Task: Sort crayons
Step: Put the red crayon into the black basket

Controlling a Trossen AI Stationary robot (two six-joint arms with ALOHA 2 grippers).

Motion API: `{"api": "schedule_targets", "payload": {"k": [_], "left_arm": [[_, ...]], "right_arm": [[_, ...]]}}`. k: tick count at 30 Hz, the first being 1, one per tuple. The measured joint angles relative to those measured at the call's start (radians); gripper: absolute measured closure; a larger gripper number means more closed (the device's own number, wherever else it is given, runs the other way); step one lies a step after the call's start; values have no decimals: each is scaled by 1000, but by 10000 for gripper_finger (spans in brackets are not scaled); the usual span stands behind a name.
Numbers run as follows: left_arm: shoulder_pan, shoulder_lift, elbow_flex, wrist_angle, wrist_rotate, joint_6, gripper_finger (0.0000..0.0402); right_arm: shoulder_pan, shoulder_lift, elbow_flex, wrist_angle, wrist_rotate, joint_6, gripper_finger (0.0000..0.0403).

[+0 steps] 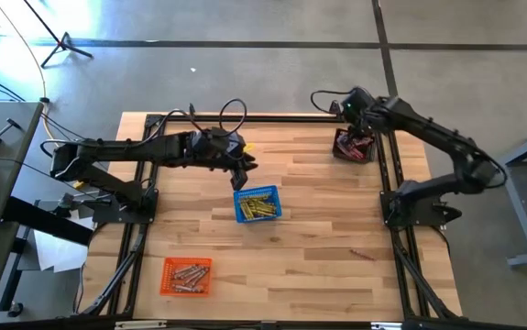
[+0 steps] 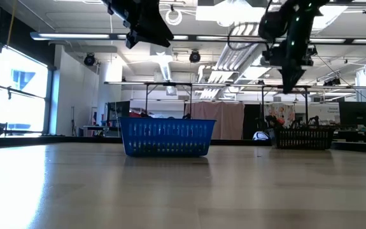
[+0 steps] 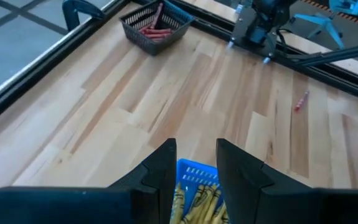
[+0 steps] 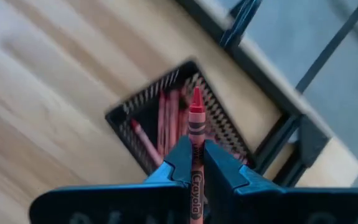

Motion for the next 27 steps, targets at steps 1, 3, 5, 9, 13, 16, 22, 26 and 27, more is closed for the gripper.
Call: {"api": "schedule_targets", "payload": {"k": [1,3,5,9,13,16,22,26,27], "left_arm": [[0,0,0,-2,0,-10,302],[-5,0,0,-9,5,-23,302],[-11,0,0,-24,6,-39,302],[-28,0,0,-43,7,-74,302],[-49,0,0,-49,7,-91,302],[-62,0,0,-50,7,-91,302],[-70,0,0,-51,4,-91,302],[-70,0,0,-52,-40,-70,302],[-70,0,0,-52,-49,-62,302]], "right_arm": [[-20,25,0,-13,-19,-19,394],[-49,73,0,-31,-30,-46,394],[-70,115,0,-40,-24,-59,393],[-93,175,0,-39,-15,-42,381],[-97,192,0,-40,-15,-38,344],[-94,189,0,-79,-17,-38,317],[-68,139,0,-423,-154,111,297],[26,56,-10,-514,-369,224,296],[62,22,-22,-483,-392,231,296]]}}
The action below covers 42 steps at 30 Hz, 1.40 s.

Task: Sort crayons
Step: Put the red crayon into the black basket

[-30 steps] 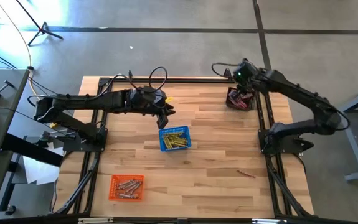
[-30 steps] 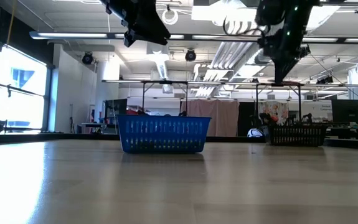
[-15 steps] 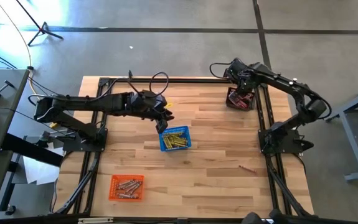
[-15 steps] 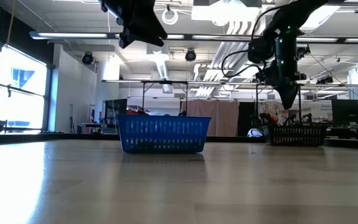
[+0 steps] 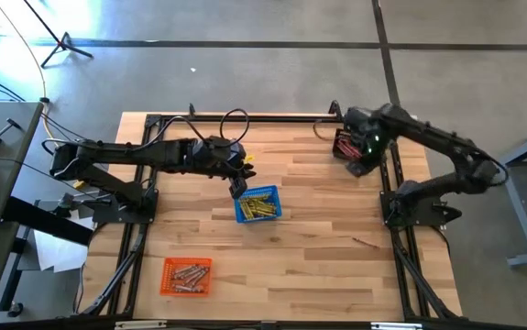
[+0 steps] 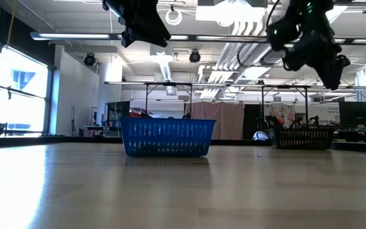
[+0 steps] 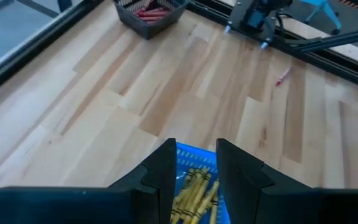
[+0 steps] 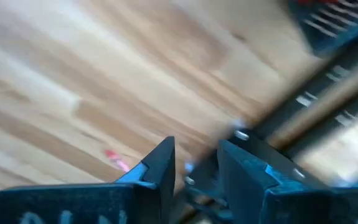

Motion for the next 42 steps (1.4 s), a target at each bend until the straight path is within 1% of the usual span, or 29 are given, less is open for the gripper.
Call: {"api": "schedule_targets", "payload": {"k": [2,5,10,11,13,15,18,20,24,27,30,38,42], "left_arm": [[1,0,0,0,-6,7,302],[1,0,0,0,-8,6,302],[1,0,0,0,-20,22,302],[1,0,0,0,-21,22,302],[1,0,0,0,-21,22,302],[1,0,0,0,-21,22,302],[1,0,0,0,-21,22,302],[1,0,0,0,-21,23,302],[1,0,0,1,-21,23,302],[1,0,0,0,-21,22,302],[1,0,0,1,-21,22,302],[1,0,0,2,-21,5,302],[1,0,0,5,-21,4,302]], "right_arm": [[84,-63,-37,58,-24,52,296],[212,-151,-128,149,-28,157,296],[408,-272,-367,261,-31,373,296],[443,-286,-418,284,-37,420,296],[506,-317,-501,394,-72,505,297],[559,-327,-539,481,-105,571,299],[625,-326,-566,508,-120,636,302],[668,-320,-568,514,-120,637,304],[750,-307,-568,511,-107,588,304],[801,-284,-568,511,-63,553,304],[838,-253,-568,512,-9,550,304],[857,-145,-567,556,3,522,304],[855,-93,-567,559,39,469,304]]}}
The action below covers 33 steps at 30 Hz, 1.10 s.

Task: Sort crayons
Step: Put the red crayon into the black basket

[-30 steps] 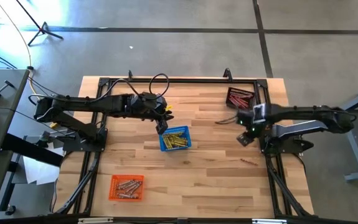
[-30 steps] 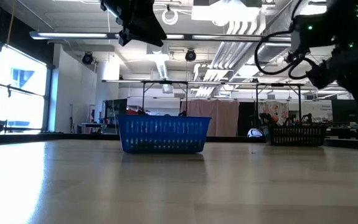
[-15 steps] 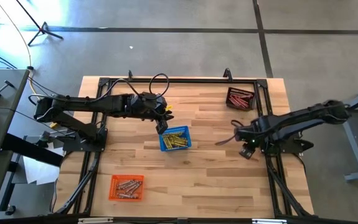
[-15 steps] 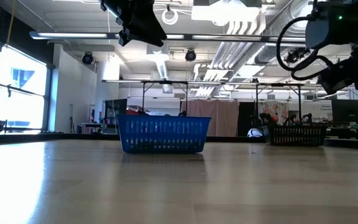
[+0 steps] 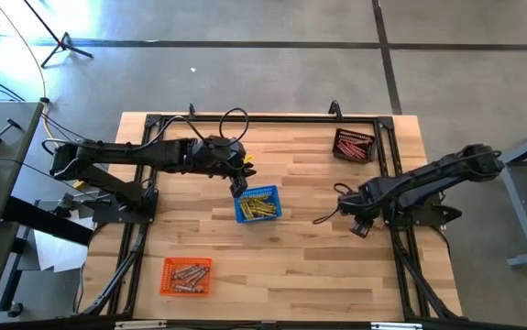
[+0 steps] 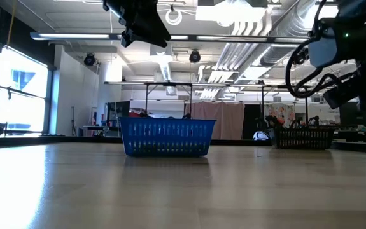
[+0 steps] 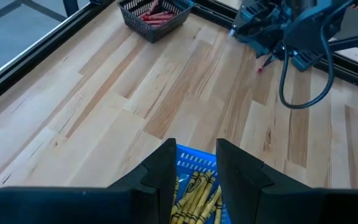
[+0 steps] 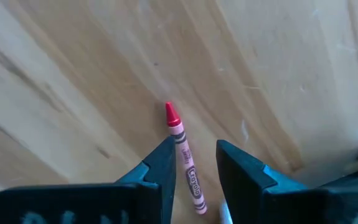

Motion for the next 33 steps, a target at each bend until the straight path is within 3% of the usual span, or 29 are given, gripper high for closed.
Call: {"api": "schedule_targets", "payload": {"k": [23,27,33], "left_arm": [[0,0,0,2,0,-10,302],[0,0,0,2,0,-10,302],[-1,0,0,1,0,-9,302]], "right_arm": [[-87,46,0,7,16,-111,304],[-100,50,0,22,-21,-108,304],[-101,133,6,56,-30,-89,304]]}}
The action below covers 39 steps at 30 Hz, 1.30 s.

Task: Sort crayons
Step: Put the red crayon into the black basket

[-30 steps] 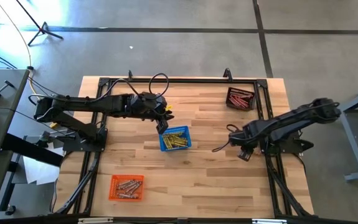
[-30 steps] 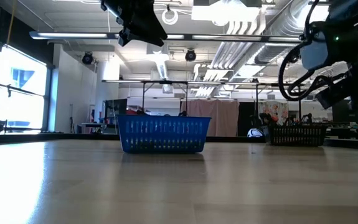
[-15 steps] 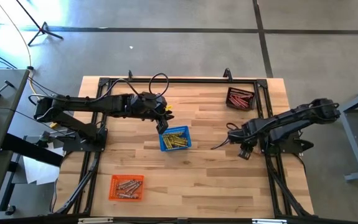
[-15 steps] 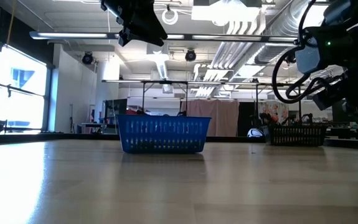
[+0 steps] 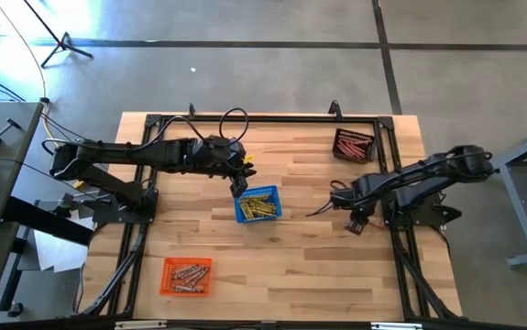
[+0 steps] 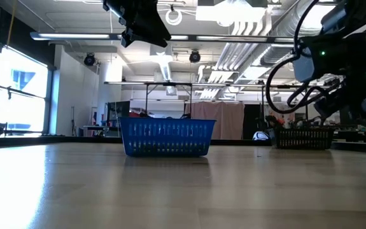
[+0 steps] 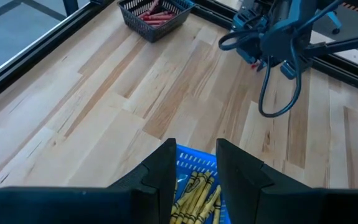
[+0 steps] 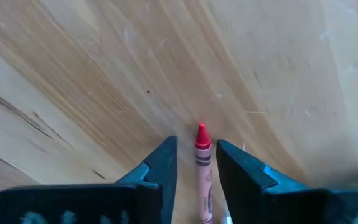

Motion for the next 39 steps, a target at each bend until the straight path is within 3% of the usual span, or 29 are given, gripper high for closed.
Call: {"api": "schedule_targets", "payload": {"k": [5,11,17,22,30,39], "left_arm": [[0,0,0,0,0,0,302],[0,0,0,-1,0,1,302],[0,0,0,-2,0,1,302],[0,0,0,-10,31,1,302],[-4,0,0,-29,37,0,302],[-7,0,0,-30,38,-64,302]], "right_arm": [[-9,70,8,-4,-14,-3,304],[-29,64,10,0,-20,11,309],[-45,65,26,25,-54,7,387],[-44,67,54,21,-45,28,391],[-106,56,261,114,133,-44,398],[-310,46,537,157,283,-394,399]]}}
